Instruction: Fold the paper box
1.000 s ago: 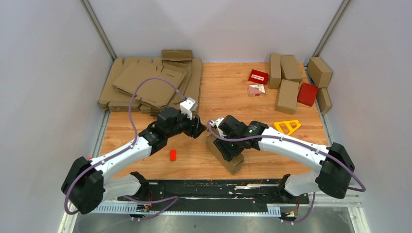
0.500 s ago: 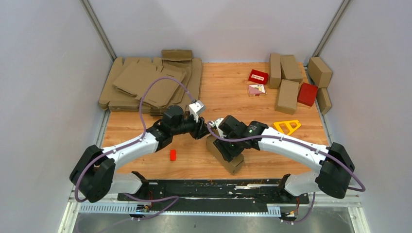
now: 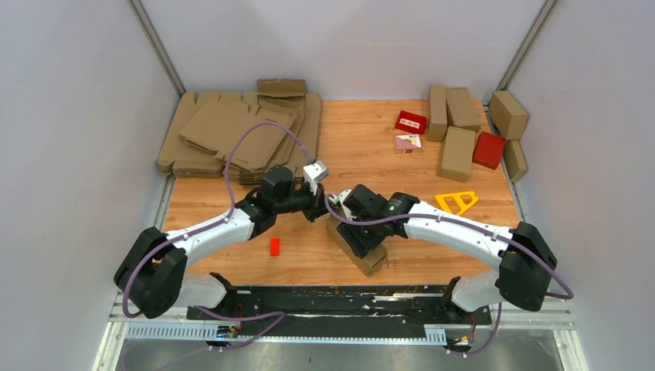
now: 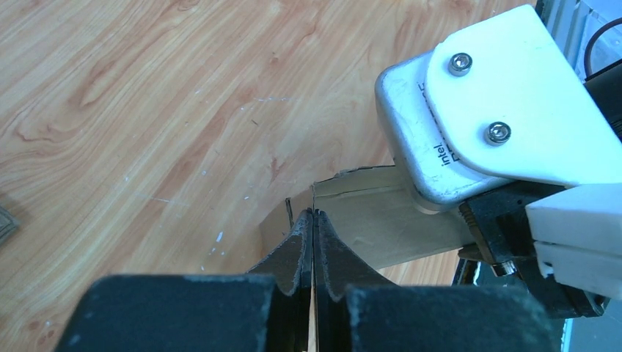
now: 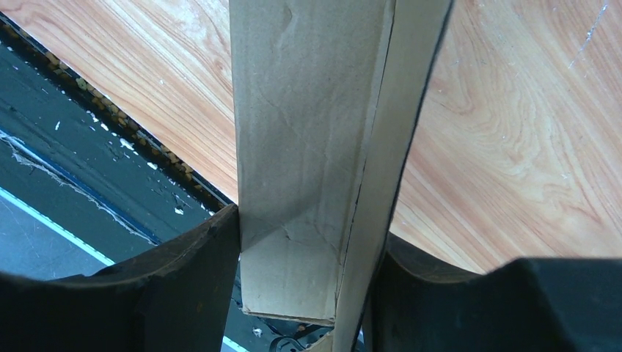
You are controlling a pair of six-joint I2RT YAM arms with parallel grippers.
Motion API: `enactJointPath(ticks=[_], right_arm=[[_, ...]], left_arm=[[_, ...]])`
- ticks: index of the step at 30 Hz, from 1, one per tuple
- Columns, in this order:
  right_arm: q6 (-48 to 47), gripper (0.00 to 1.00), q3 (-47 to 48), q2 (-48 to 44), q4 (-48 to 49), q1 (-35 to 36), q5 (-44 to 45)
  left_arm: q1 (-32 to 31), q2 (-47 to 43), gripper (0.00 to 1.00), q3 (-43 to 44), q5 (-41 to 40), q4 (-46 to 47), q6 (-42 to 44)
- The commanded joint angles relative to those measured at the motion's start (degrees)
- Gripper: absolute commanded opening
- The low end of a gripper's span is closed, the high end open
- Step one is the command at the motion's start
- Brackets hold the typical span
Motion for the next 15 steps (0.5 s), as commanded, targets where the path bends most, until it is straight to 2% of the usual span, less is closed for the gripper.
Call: enactJointPath(ticks=[1, 6, 15], right_arm=[[-0.7, 0.56, 1.6, 1.0, 2.0, -0.2, 1.6], [-0.9, 0.57, 1.5, 1.2, 2.7, -0.2, 3.4], [-0.6, 0.59, 0.7, 1.1, 3.2, -0.2, 3.7]], left_arm=[[0.0, -0.4, 0.01, 3.0, 1.2, -0.5, -1.4], [0.0, -1.0, 0.01, 2.4, -1.1, -1.8, -1.6], [0.0, 1.1, 0.00, -1.6, -2.7, 2.7, -1.5]])
